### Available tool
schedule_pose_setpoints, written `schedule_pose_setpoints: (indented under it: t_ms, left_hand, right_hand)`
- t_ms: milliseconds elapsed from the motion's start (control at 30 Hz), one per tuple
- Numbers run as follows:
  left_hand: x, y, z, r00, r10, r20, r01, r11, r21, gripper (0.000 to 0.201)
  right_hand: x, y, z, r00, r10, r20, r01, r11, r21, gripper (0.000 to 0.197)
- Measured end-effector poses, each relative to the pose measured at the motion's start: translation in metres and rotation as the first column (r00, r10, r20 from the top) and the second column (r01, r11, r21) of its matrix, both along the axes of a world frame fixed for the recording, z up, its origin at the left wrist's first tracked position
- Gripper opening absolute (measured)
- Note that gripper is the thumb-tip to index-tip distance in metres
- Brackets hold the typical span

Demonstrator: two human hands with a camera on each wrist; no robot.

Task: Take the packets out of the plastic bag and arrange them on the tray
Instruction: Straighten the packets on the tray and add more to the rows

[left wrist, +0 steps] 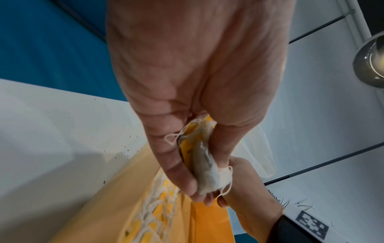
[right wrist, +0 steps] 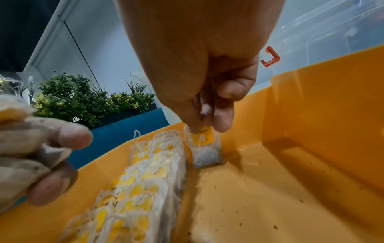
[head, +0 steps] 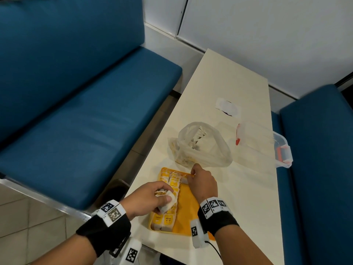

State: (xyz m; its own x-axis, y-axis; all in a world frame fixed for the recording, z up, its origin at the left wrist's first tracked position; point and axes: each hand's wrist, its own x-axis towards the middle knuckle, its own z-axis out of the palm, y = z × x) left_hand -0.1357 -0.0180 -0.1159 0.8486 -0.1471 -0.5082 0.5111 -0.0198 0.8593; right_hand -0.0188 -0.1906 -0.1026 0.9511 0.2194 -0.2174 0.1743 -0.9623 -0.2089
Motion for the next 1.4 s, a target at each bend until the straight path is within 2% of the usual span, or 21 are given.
schedule_pose_setpoints:
  t_ms: [100,167,267,367,533,767,1000,1133,1233,1400]
  left_hand:
    - [0.000,0.000,0.002,0.998,0.061,-0.030,-0.063,0.995,-0.079,0.016]
    - [0.002,0.000,0.004,0.993,0.108,-0.054,-0.115,0.980,-0.165,0.015]
    - [0.004,0.001,0.004,0.987,0.150,-0.058,-0.159,0.959,-0.233,0.018]
    - [0.008,0.000,0.003,0.987,0.159,-0.032,-0.163,0.959,-0.230,0.021]
    - [0.010,-0.005,0.005,0.987,0.159,-0.010,-0.156,0.953,-0.259,0.023]
    - [0.012,-0.004,0.004,0.958,0.265,-0.112,-0.287,0.846,-0.450,0.032]
    - [0.013,-0.007,0.006,0.936,0.298,-0.186,-0.351,0.805,-0.478,0.026]
    - [0.013,-0.009,0.009,0.951,0.233,-0.203,-0.304,0.822,-0.481,0.028]
    - [0.013,-0.010,0.009,0.956,0.210,-0.207,-0.286,0.831,-0.477,0.029]
    - [0.015,-0.010,0.009,0.947,0.232,-0.222,-0.313,0.822,-0.476,0.022]
  right_hand:
    - [-0.004,-0.002,0.007,1.000,-0.022,-0.017,0.023,0.994,0.105,0.019]
    - [-0.010,-0.004,0.012,0.999,-0.017,-0.051,0.031,0.959,0.283,0.011]
    - [-0.027,-0.006,0.026,0.974,0.005,-0.225,0.122,0.829,0.546,0.006]
    - [-0.042,-0.008,0.037,0.901,0.067,-0.429,0.269,0.689,0.673,0.009]
    - [-0.049,-0.012,0.033,0.884,0.063,-0.464,0.311,0.663,0.681,0.010]
    - [-0.053,-0.018,0.036,0.892,0.049,-0.450,0.348,0.562,0.751,0.026]
    - [-0.056,-0.026,0.036,0.870,0.196,-0.452,0.325,0.461,0.826,0.050]
    - [-0.057,-0.025,0.036,0.879,0.218,-0.424,0.273,0.499,0.823,0.031]
    - [-0.057,-0.025,0.033,0.887,0.202,-0.416,0.283,0.476,0.833,0.017]
    - [-0.054,-0.026,0.033,0.927,0.184,-0.325,0.218,0.440,0.871,0.014]
